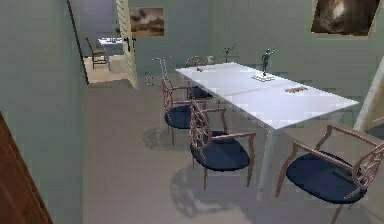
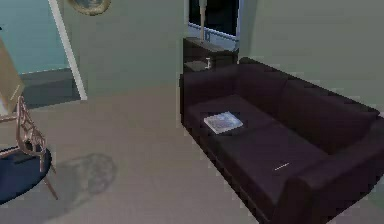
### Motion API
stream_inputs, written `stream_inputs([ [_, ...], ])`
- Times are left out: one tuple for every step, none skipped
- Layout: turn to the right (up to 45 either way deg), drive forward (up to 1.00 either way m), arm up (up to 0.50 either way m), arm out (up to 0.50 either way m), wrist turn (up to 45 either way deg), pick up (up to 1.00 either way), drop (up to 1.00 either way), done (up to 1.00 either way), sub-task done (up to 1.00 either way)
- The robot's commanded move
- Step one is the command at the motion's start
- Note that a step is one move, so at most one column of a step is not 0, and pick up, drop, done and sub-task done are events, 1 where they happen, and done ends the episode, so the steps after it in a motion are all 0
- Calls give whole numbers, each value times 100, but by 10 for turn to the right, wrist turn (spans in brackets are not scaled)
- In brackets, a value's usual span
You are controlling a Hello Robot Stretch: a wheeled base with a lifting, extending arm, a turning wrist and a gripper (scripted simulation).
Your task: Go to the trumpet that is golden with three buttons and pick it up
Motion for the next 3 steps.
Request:
stream_inputs([
  [0, 35, 0, 0, 0, 0, 0, 0, 0],
  [-240, 0, 0, 0, 0, 0, 0, 0, 0],
  [0, 100, 0, 0, 0, 0, 0, 0, 0],
])
